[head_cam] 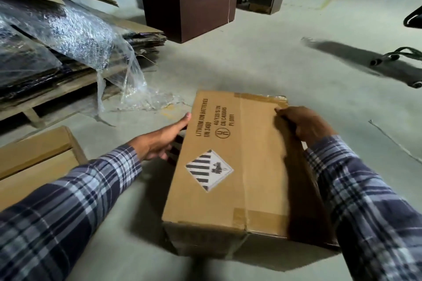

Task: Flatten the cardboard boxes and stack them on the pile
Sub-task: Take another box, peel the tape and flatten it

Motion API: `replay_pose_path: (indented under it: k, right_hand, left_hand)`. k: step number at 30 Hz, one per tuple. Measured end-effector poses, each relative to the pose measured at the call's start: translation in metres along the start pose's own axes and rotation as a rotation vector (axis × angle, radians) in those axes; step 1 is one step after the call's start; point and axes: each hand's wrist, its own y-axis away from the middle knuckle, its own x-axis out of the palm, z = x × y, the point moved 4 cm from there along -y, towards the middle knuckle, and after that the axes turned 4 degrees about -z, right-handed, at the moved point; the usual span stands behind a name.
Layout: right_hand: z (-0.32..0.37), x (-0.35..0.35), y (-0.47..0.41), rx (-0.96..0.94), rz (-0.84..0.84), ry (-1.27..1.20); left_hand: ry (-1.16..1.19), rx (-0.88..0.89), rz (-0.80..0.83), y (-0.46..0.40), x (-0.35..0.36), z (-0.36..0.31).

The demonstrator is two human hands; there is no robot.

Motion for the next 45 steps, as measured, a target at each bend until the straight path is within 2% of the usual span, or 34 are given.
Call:
replay_pose_path:
  k: [4,7,8,10,13,15,17,21,25,29,32,38,45]
  right_hand:
    - [0.003,-0.009,-0.007,-0.175,-0.271,0.36]
    - [0.031,0.012,0.019,-0.371,-0.377,0.608]
    - [0.04,0.03,0.033,-0.47,-0.339,0.672]
    - [0.051,0.082,0.074,-0.63,-0.161,0.761]
    - [0.037,0.162,0.128,-0.768,0.073,0.915]
    - [0.015,0.194,0.143,-0.771,0.109,1.042]
    - [0.003,0.204,0.143,-0.736,0.04,1.133]
    - [0.016,0.196,0.133,-0.684,0.081,1.05]
    - [0.026,0.184,0.129,-0.72,0.158,1.031]
    - [0.029,0.147,0.113,-0.733,0.239,1.044]
    - [0.026,0.122,0.104,-0.691,0.264,1.05]
    - [0.009,0.123,0.095,-0.637,0.025,1.206]
    - [0.012,0.14,0.104,-0.632,-0.147,1.237]
  left_hand:
    - [0.041,-0.106,0.05,-0.011,0.009,0.014]
    - [0.103,-0.103,0.053,-0.013,0.01,0.012]
    - [0.107,-0.099,0.046,-0.015,0.009,0.012]
    - [0.078,-0.11,0.033,-0.017,0.009,0.014]
    - [0.088,-0.061,-0.07,-0.016,0.009,0.014]
    - [0.089,-0.033,-0.167,-0.022,0.005,0.018]
    - [0.06,-0.024,-0.171,-0.019,0.005,0.025]
    - [-0.117,0.031,-0.1,-0.014,0.009,0.039]
    - [-0.116,-0.054,-0.07,-0.011,0.021,0.048]
    - [-0.319,-0.007,-0.074,-0.022,0.039,0.046]
    - [-0.604,0.149,-0.195,-0.034,0.043,0.037]
    - [-0.889,0.316,-0.261,-0.043,0.051,0.028]
    - [-0.994,0.299,-0.362,-0.068,0.04,0.044]
